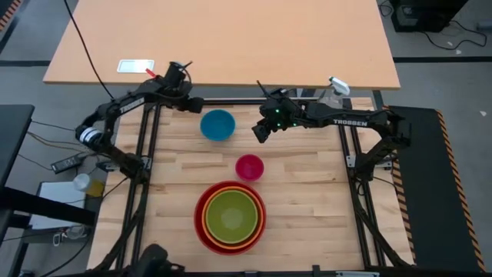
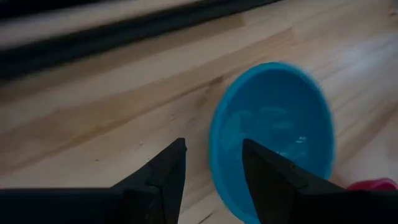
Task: Nest bowls inside each other
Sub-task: Stack the blue bowl on the green bowl
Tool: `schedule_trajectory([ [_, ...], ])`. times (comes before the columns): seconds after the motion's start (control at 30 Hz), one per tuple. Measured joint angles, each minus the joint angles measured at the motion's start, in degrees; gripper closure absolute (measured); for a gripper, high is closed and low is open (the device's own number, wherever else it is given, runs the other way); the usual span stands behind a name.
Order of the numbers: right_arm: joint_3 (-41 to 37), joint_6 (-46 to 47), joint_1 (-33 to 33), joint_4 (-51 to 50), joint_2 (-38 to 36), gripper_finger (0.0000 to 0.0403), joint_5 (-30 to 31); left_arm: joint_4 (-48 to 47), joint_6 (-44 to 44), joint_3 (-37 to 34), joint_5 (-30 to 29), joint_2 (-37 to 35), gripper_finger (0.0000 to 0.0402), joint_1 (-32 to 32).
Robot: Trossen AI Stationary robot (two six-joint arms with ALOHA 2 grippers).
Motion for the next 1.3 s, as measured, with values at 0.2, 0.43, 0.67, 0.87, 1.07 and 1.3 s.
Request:
schedule_trajectory([
  [0.2, 0.0, 1.0, 0.6, -0.2, 0.0, 0.0218, -0.6, 0.0, -1.5, 0.0, 0.8, 3.6, 0.0221, 0.7],
  [0.43, 0.0, 1.0, 1.3, 0.0, 0.0, 0.0218, -0.2, 2.5, -3.6, 0.0, 4.5, 6.6, 0.0171, -1.1],
  [0.67, 0.0, 1.3, 1.3, 0.0, 0.0, 0.0218, -0.2, 2.3, -2.1, 0.0, 1.9, 9.7, 0.0185, -5.2],
  [0.87, 0.0, 1.5, 1.4, 0.0, 0.0, 0.0218, -0.2, 2.5, -2.0, 0.0, -3.4, 10.6, 0.0211, -8.8],
  [1.07, 0.0, 1.5, 1.4, 0.2, -0.1, 0.0218, -0.2, 1.5, -1.6, 0.0, -7.5, 10.9, 0.0249, -11.2],
  [1.3, 0.0, 2.1, 1.4, 2.0, -0.1, 0.0218, -0.2, 0.9, -1.6, 0.0, -10.1, 10.9, 0.0321, -12.8],
])
